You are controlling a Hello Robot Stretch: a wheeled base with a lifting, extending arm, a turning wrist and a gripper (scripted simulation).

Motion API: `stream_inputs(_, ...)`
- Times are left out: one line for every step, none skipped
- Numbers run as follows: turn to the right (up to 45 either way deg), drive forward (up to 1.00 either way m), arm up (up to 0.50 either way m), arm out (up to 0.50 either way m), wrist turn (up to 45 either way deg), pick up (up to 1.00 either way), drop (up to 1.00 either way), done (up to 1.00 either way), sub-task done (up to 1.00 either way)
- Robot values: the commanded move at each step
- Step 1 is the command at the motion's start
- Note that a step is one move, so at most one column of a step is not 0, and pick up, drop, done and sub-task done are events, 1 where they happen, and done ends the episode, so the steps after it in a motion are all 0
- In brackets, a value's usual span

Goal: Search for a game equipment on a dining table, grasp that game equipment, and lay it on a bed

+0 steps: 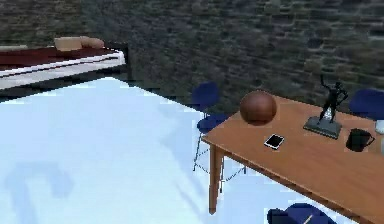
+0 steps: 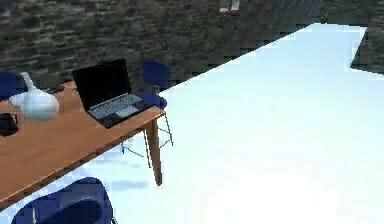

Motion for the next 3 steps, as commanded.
stream_inputs(0.0, 0.75, 0.00, 0.00, 0.0, 0.00, 0.00, 0.00, 0.00)
stream_inputs(-42.0, 0.00, 0.00, 0.00, 0.0, 0.00, 0.00, 0.00, 0.00)
stream_inputs(0.0, 0.00, 0.50, 0.00, 0.0, 0.00, 0.00, 0.00, 0.00)
